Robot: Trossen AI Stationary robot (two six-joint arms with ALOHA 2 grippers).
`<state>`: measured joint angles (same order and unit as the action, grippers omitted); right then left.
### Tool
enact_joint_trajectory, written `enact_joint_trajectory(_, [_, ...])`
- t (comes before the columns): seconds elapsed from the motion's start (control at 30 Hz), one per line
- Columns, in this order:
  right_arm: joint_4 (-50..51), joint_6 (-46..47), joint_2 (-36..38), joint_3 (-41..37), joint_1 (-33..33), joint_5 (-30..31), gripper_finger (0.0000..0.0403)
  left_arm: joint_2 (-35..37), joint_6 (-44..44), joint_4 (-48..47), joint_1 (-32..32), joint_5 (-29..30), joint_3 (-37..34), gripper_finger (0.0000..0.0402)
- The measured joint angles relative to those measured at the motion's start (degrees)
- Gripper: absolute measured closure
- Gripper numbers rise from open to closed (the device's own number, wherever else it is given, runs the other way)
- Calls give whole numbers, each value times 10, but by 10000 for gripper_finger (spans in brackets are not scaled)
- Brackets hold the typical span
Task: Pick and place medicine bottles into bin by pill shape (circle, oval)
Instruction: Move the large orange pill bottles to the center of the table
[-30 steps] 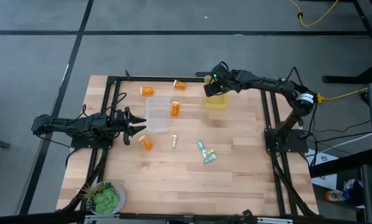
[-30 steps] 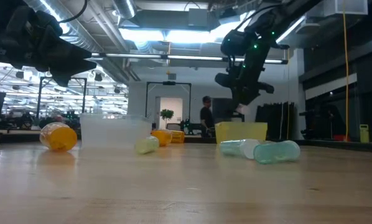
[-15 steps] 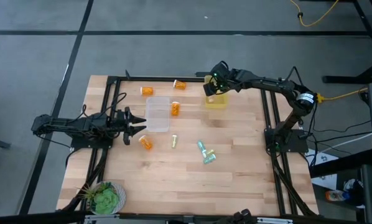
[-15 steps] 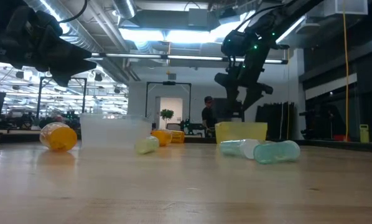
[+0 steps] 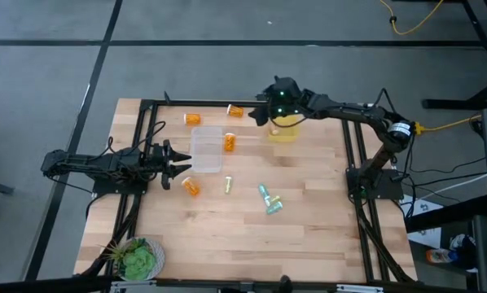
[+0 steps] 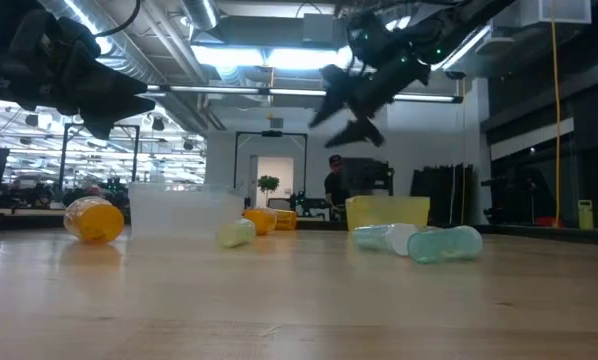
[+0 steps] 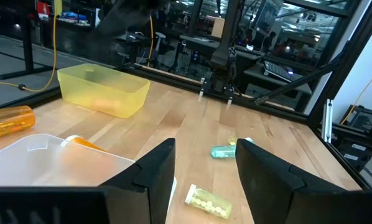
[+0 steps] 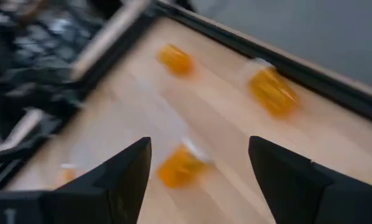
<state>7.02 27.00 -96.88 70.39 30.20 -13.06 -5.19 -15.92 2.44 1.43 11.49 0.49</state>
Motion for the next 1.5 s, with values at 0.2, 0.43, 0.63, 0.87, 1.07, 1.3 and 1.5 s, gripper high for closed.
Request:
enact_joint_trajectory(0.2, [-71, -26, 0, 0, -55, 6, 131, 0, 0, 0, 0, 0, 0, 239])
enact_joint_trajectory(0.43, [-73, -33, 0, 0, -117, 65, 131, 0, 0, 2, 0, 0, 0, 239])
enact_joint_trajectory(0.63, [-25, -19, 17, 0, -148, 99, 131, 0, -62, 34, 0, 33, 1, 239])
enact_joint_trajectory(0.87, [62, -42, 101, 0, -147, 134, 131, -39, -96, -65, 0, 158, 119, 239])
enact_joint_trajectory(1.07, [108, -63, 147, 0, -148, 216, 131, -172, -92, -172, -1, 257, 260, 239])
enact_joint_trajectory(1.3, [130, -62, 150, -10, -148, 240, 131, -334, -138, -334, -54, 289, 424, 239])
enact_joint_trajectory(1.5, [142, -61, 149, -31, -150, 240, 131, -435, -166, -444, -123, 233, 517, 239])
